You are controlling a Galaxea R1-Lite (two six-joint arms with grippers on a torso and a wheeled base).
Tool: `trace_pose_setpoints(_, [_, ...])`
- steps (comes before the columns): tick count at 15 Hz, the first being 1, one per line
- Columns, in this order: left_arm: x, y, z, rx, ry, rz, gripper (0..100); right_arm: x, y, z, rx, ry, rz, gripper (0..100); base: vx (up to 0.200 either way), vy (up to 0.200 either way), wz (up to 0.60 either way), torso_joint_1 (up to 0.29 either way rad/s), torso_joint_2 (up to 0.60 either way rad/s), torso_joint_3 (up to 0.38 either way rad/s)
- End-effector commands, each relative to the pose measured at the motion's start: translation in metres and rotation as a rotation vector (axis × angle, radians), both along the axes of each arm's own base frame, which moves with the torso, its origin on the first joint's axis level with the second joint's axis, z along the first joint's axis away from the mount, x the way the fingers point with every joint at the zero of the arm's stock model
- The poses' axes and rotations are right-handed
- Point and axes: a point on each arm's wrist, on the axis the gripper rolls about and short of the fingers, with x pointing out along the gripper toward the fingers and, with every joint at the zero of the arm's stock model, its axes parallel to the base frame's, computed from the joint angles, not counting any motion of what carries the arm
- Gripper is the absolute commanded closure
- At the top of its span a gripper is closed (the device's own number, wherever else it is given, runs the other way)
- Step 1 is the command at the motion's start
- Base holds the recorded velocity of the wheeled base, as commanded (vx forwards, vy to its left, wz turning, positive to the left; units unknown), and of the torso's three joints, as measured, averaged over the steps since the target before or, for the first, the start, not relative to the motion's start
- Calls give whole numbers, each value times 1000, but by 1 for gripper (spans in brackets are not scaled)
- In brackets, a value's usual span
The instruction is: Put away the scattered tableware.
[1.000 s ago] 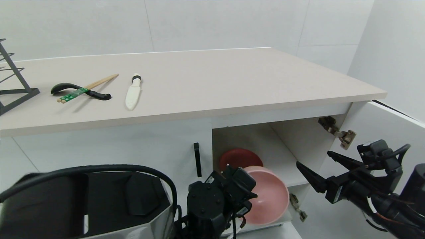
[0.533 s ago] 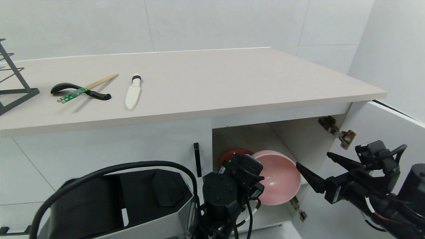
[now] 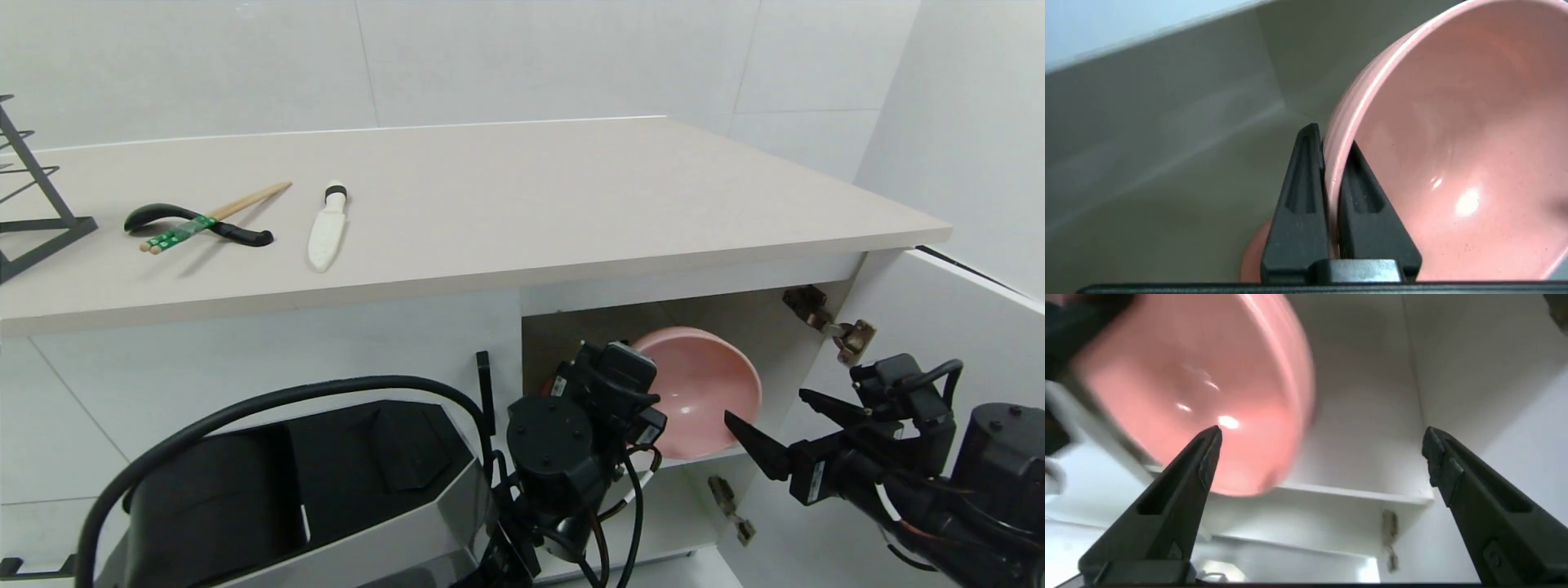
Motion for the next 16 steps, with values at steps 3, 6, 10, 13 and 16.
trace_pose_setpoints(3, [0, -1, 5, -15, -10, -4, 100, 7, -5, -5, -3, 16, -37, 0, 0, 0, 0, 0, 0, 0])
trace_pose_setpoints(6, [-6, -6, 4, -14, -9, -24, 100, 8, -3, -2, 4, 1, -27, 100, 0, 0, 0, 0, 0, 0])
trace_pose_setpoints(10, [-8, -6, 2, -3, -9, -53, 100, 0, 10, 7, 21, -39, 44, 100, 0, 0, 0, 0, 0, 0])
trace_pose_setpoints(13, [-8, -6, 4, -5, -13, -52, 0, 0, 9, 6, 23, -35, 39, 100, 0, 0, 0, 0, 0, 0])
trace_pose_setpoints(16, [-9, -6, 8, -10, -18, -55, 0, 5, 7, -2, 30, 11, 16, 100, 0, 0, 0, 0, 0, 0])
